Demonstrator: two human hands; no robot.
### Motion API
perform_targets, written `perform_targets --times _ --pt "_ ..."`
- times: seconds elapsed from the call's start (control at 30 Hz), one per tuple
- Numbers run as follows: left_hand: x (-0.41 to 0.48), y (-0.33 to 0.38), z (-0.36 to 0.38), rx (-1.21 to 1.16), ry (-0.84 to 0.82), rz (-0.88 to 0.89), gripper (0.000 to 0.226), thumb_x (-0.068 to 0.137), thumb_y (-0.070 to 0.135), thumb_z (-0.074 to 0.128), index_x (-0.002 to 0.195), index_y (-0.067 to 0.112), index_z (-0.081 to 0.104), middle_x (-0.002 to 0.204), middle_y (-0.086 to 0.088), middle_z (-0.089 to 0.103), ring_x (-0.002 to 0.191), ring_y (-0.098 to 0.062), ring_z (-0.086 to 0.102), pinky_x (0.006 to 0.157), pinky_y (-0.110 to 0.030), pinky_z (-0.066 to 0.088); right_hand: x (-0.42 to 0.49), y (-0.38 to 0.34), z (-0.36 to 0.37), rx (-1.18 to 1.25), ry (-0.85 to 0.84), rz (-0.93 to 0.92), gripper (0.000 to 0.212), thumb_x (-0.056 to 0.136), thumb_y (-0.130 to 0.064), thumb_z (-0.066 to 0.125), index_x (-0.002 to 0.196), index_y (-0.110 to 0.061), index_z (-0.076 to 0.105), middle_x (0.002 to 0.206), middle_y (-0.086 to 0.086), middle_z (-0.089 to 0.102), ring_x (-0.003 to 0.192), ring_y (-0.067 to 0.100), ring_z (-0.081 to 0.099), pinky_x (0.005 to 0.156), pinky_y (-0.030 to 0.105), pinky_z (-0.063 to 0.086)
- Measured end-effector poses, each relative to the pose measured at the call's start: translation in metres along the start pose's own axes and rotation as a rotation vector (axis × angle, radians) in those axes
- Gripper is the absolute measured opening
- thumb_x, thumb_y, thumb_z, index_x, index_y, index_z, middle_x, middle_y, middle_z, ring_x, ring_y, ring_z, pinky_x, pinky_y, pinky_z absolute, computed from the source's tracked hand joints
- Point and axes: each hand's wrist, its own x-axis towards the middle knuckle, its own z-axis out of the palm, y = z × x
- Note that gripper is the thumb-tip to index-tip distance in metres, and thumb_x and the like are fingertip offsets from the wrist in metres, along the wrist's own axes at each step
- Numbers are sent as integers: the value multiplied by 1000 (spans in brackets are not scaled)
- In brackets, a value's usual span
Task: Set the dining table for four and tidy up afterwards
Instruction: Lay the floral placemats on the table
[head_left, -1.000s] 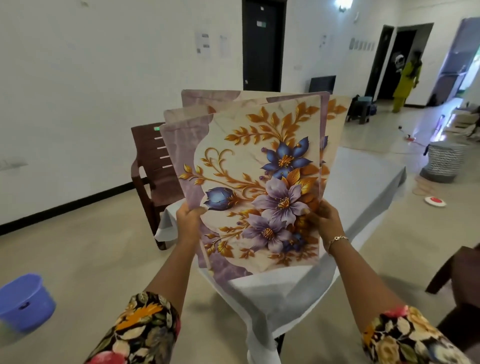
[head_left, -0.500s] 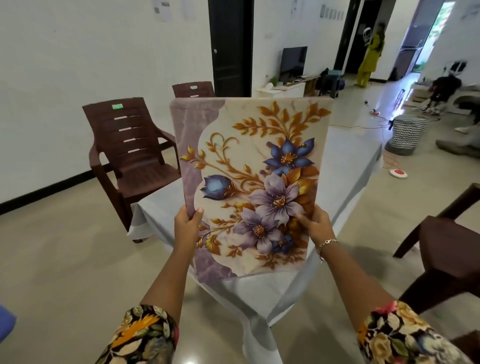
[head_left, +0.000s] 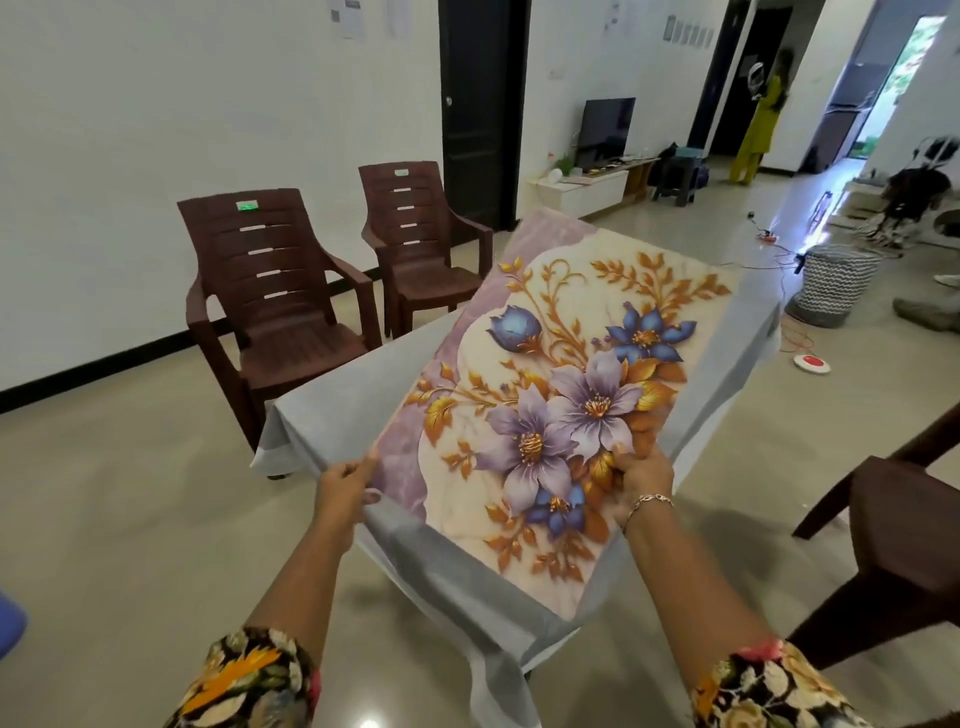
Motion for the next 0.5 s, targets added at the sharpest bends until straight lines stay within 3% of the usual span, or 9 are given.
perform_targets --times 0.07,0.13,0.2,0.23,0.33,0.4,0.5 --pt "-6 -20 -1 -158 -21 -126 32 92 34 56 109 7 52 100 -14 61 90 -30 59 81 -40 49 6 13 5 12 54 91 25 83 11 50 76 -12 51 51 1 55 43 11 50 39 20 47" --pt "-10 -32 7 -237 -164 -207 34 93 36 53 114 9 53 103 -13 63 95 -31 60 92 -45 46 10 27 8 12 90 167 29 85 12 49 68 -13 46 39 -2 49 34 7 45 33 15 40" --pt "-12 -38 22 -279 -265 -214 30 95 32 50 114 10 56 98 -11 65 85 -25 62 81 -40 49 11 39 9 -40 102 222 26 87 9 49 69 -10 47 33 -4 46 26 3 41 30 13 36" --pt "-12 -39 30 -295 -265 -201 26 96 24 49 115 8 56 92 -9 66 77 -23 63 71 -35 50 12 45 9 -71 102 257 22 87 9 48 74 -9 49 40 1 48 28 6 42 32 14 37" --pt "-8 -43 46 -262 -154 -193 27 93 -3 47 119 2 53 79 -7 65 61 -21 63 47 -24 51 15 65 8 -164 98 357 13 88 5 50 85 -8 50 61 7 44 49 17 43 48 28 40" --pt "-1 -49 48 -218 -99 -225 29 93 -7 45 121 -2 52 84 -10 63 66 -24 60 41 -20 50 16 79 4 -168 98 439 13 88 5 49 84 -7 50 61 7 43 52 17 40 49 29 42" --pt "9 -60 50 -170 -57 -268 35 93 -6 46 128 -4 48 103 -16 61 73 -26 59 42 -22 52 18 88 -1 -138 100 514 24 92 8 39 74 -6 46 64 8 40 54 17 39 32 16 41"
